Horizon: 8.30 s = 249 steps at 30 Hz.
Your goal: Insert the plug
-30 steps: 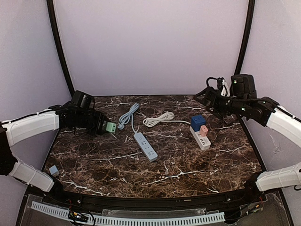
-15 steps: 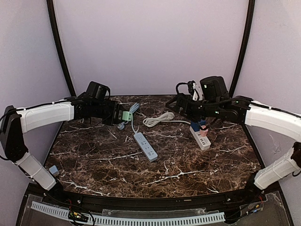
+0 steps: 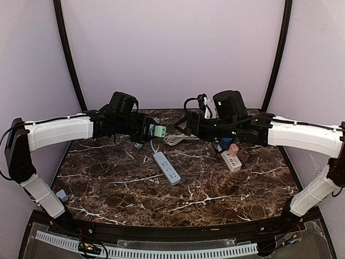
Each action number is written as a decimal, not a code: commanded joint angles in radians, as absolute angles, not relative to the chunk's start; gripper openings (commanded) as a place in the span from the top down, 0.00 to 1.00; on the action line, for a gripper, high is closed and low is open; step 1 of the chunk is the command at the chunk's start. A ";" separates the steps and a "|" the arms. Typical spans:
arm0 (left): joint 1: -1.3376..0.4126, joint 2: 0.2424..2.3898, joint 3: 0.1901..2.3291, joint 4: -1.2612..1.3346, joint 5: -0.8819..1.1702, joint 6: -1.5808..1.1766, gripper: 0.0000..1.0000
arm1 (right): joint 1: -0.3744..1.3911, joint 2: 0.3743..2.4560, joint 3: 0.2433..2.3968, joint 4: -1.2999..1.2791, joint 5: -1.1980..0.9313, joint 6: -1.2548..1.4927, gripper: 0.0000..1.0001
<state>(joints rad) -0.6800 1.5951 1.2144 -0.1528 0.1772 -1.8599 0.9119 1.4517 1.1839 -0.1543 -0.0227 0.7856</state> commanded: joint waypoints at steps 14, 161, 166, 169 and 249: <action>-0.745 1.601 1.264 -0.082 0.171 -1.930 0.99 | 0.952 1.595 1.304 -0.124 0.067 0.729 0.22; -0.711 0.816 0.905 -0.953 -0.442 -0.635 0.01 | 1.018 2.230 2.027 -1.197 -0.117 0.384 1.00; -0.712 0.796 0.877 -0.952 -0.433 -0.654 0.01 | 1.017 2.243 2.036 -1.197 -0.098 0.382 1.00; -0.711 0.786 0.868 -0.948 -0.431 -0.665 0.01 | 1.017 2.252 2.042 -1.199 -0.085 0.381 1.00; -0.711 0.842 0.857 -0.923 -0.368 -0.627 0.01 | 1.030 2.539 2.233 -1.327 0.046 0.422 1.00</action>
